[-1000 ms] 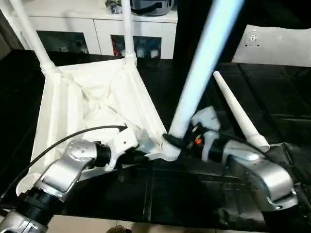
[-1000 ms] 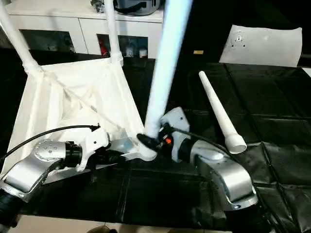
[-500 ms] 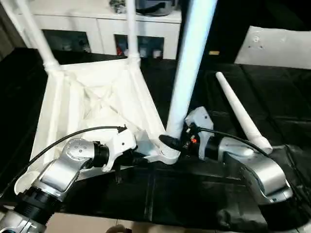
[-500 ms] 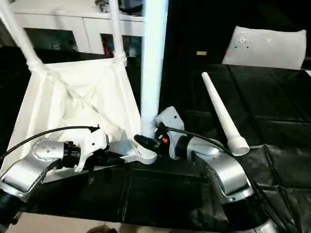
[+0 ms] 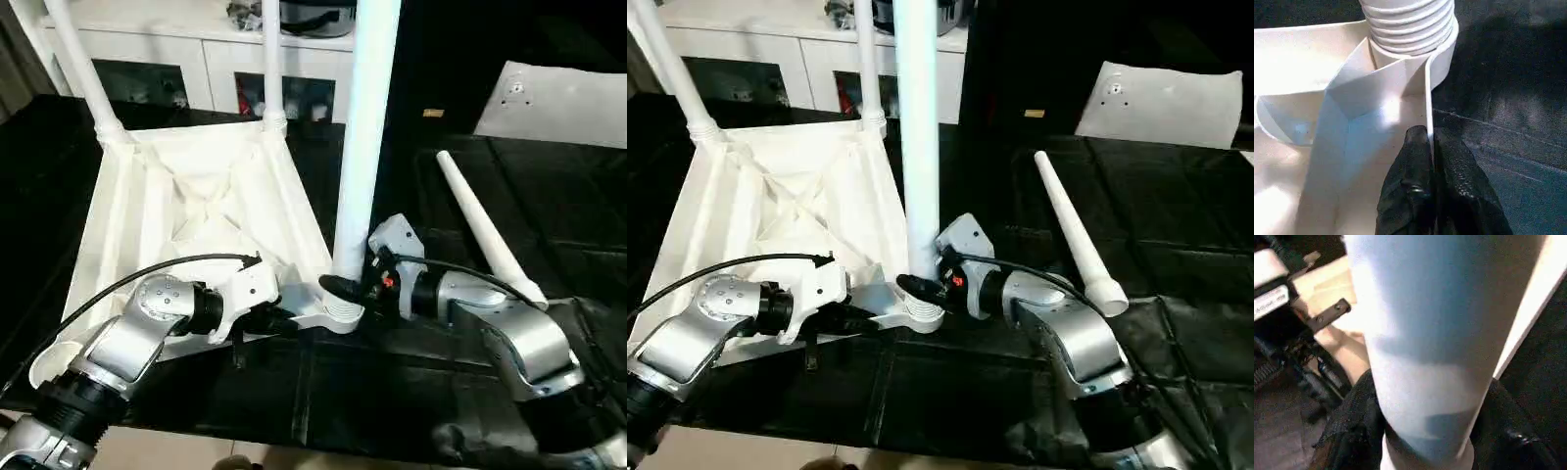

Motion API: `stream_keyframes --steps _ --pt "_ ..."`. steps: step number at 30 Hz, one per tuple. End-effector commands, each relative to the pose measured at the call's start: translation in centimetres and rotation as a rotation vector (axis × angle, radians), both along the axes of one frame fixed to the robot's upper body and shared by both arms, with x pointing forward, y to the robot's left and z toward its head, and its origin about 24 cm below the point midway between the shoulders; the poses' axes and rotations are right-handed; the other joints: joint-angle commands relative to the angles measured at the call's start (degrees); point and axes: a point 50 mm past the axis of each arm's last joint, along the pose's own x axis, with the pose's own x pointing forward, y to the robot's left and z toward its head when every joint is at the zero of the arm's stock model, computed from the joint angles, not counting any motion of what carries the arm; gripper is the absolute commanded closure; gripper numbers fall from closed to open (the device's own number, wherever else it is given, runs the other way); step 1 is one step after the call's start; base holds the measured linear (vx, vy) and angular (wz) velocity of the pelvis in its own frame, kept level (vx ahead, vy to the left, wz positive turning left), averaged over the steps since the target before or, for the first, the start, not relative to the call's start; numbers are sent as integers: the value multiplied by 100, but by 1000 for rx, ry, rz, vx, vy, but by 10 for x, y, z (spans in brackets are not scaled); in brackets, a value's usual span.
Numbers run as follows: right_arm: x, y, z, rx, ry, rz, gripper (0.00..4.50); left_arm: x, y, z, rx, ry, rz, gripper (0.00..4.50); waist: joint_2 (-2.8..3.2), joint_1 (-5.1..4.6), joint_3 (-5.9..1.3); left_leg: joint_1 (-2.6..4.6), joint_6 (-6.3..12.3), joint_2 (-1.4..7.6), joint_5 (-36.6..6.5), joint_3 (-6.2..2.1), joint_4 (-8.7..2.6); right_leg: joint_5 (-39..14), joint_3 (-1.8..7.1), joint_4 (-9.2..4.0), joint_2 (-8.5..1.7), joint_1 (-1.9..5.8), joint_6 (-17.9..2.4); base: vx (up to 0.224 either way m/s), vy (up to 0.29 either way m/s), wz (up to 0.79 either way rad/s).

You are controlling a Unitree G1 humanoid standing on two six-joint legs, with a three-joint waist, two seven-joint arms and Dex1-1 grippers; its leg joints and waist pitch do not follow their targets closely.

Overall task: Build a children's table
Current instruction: Insert table leg to table base

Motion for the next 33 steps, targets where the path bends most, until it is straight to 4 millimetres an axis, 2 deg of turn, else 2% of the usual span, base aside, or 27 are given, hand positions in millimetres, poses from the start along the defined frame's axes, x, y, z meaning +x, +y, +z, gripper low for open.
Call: stream_keyframes --steps 1,2,3,4,7,8,9,10,11,12,14,15,16,17,19,23,24,25,28,31,33 --pt "-4 -7 -18 26 85 -60 257 3 -6 9 -16 -37 -45 450 134 32 -306 107 -259 346 -1517 -171 -447 -1318 354 -493 -548 137 -1036 0 0 0" --pt "-4 -8 -19 39 91 -72 257 3 -6 9 -17 -38 -43 450 98 25 -317 105 -260 353 -1510 -166 -448 -1207 353 -500 -546 141 -1058 0 0 0" --pt "-6 -11 -23 56 101 -94 257 3 -6 10 -30 -35 -33 450 113 36 -323 107 -263 355 -1510 -167 -449 -1092 350 -490 -542 139 -1087 0 0 0" --pt "-8 -14 -27 67 111 -113 257 4 -6 10 -38 -35 -26 450 170 48 -328 104 -281 352 -1496 -182 -448 -1022 343 -468 -543 149 -1110 0 0 0" --pt "-18 -19 -39 95 124 -149 259 6 -5 12 -57 -40 -7 450 138 72 -333 92 -243 352 -1448 -165 -448 -820 344 -464 -537 157 -1147 0 0 0" --pt "-21 -20 -42 113 126 -164 259 7 -4 12 -58 -49 6 450 172 92 -328 105 -241 354 -1498 -160 -447 -845 346 -481 -537 143 -1138 0 0 0" --pt "-25 -21 -46 129 123 -187 259 9 -4 13 -63 -57 21 450 177 111 -327 104 -242 358 -1534 -165 -449 -868 348 -480 -546 143 -1134 0 0 0" --pt "-27 -22 -47 135 120 -198 259 10 -3 13 -66 -59 27 450 157 134 -325 107 -237 353 -1572 -166 -454 -961 348 -495 -553 149 -1113 0 0 0" --pt "-29 -23 -48 141 109 -207 259 11 -2 13 -64 -64 35 450 183 131 -320 105 -247 353 -1618 -171 -465 -1018 346 -504 -546 148 -1103 0 0 0" --pt "-31 -23 -49 139 103 -210 259 11 -2 13 -62 -66 37 450 167 131 -318 107 -242 351 -1637 -171 -463 -1058 345 -509 -546 147 -1097 0 0 0" --pt "-33 -25 -51 120 76 -216 259 12 -1 12 -56 -68 39 450 176 136 -311 112 -240 354 -1731 -180 -471 -1306 347 -530 -558 141 -1044 0 0 0" --pt "-36 -27 -52 99 39 -212 259 13 0 12 -54 -71 44 450 207 138 -307 111 -244 355 -1754 -183 -470 -1345 349 -531 -560 135 -1033 0 0 0" --pt "-38 -28 -52 90 27 -209 259 13 0 12 -57 -70 45 450 179 141 -302 109 -242 358 -1769 -182 -475 -1422 350 -546 -562 133 -992 0 0 0" --pt "-39 -28 -53 87 20 -208 259 14 0 12 -59 -70 46 450 184 143 -303 107 -235 353 -1761 -182 -473 -1431 350 -546 -558 134 -983 0 0 0" --pt "-41 -27 -54 22 -10 -153 259 13 0 12 -45 -64 23 450 189 130 -294 91 -204 354 -1747 -183 -488 -1378 346 -539 -541 135 -967 0 0 0" --pt "-42 -23 -56 -60 -39 -63 259 11 0 11 -26 -59 -4 450 191 119 -280 115 -208 351 -1911 -189 -485 -1822 355 -585 -561 118 -896 0 0 0" --pt "-42 -20 -55 -75 -40 -17 259 9 0 10 -6 -56 -26 450 92 104 -278 104 -182 352 -1869 -179 -488 -1843 355 -594 -551 125 -873 0 0 0" --pt "-42 -17 -55 -85 -38 20 259 8 1 9 11 -51 -46 450 133 125 -287 100 -143 356 -1779 -190 -487 -1795 358 -575 -563 129 -877 0 0 0" --pt "-41 -11 -56 -96 -23 105 259 4 2 8 43 -34 -100 450 164 111 -298 96 -117 364 -1717 -191 -485 -1495 354 -536 -544 122 -957 0 0 0" --pt "-40 -8 -57 -100 -11 156 259 3 2 8 54 -31 -123 450 166 108 -297 102 -112 364 -1733 -185 -485 -1410 356 -532 -545 123 -1014 0 0 0" --pt "-41 -4 -57 -86 21 223 259 5 1 9 68 -33 -157 450 158 105 -289 105 -115 356 -1806 -182 -482 -1542 353 -548 -550 124 -1020 0 0 0"
